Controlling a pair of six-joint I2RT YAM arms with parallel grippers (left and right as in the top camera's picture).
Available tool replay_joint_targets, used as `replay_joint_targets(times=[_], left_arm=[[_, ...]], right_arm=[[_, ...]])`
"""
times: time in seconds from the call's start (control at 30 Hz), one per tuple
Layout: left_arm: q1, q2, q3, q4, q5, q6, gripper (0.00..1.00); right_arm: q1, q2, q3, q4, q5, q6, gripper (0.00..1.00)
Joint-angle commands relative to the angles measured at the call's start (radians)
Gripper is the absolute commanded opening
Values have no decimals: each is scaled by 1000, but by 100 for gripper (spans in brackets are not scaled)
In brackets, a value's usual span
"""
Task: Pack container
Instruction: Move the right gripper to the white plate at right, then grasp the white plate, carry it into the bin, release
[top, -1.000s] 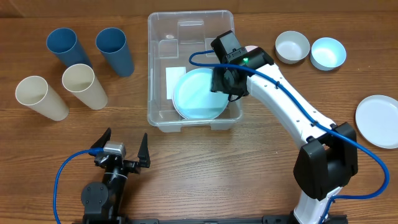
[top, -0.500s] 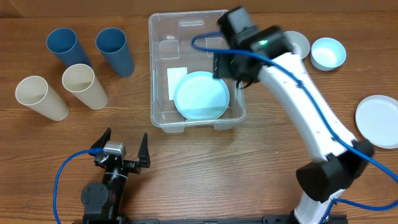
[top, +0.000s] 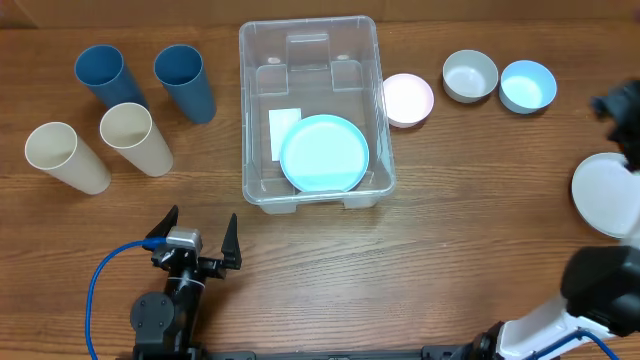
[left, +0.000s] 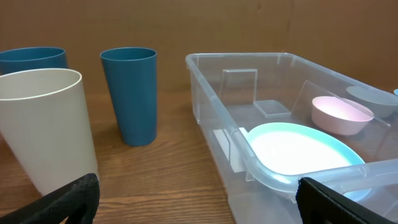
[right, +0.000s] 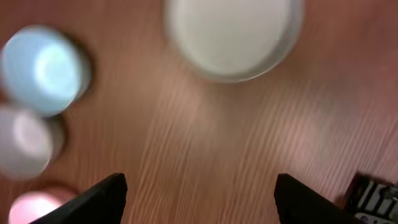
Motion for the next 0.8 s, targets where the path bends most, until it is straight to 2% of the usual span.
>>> replay_joint_targets(times=[0.0,0.17,0.27,0.5,0.67,0.77], left_arm=[[5,-8,-3,1,9,9,100],[5,-8,-3,1,9,9,100],[5,-8,-3,1,9,9,100],[5,-8,-3,1,9,9,100],[5,-8,-3,1,8,9,100],[5,-8,-3,1,9,9,100]], right_arm=[[-167,-5,-164,67,-17,24,78],[-349,-5,-458,269,-77,6,72],[-371,-5,-561,388,-76,-17,71],[-369,3,-681,586,-80,-26,70],[-369,11,-726,658,-80,-26,61],[-369,25,-753,699,-79,-30,60]])
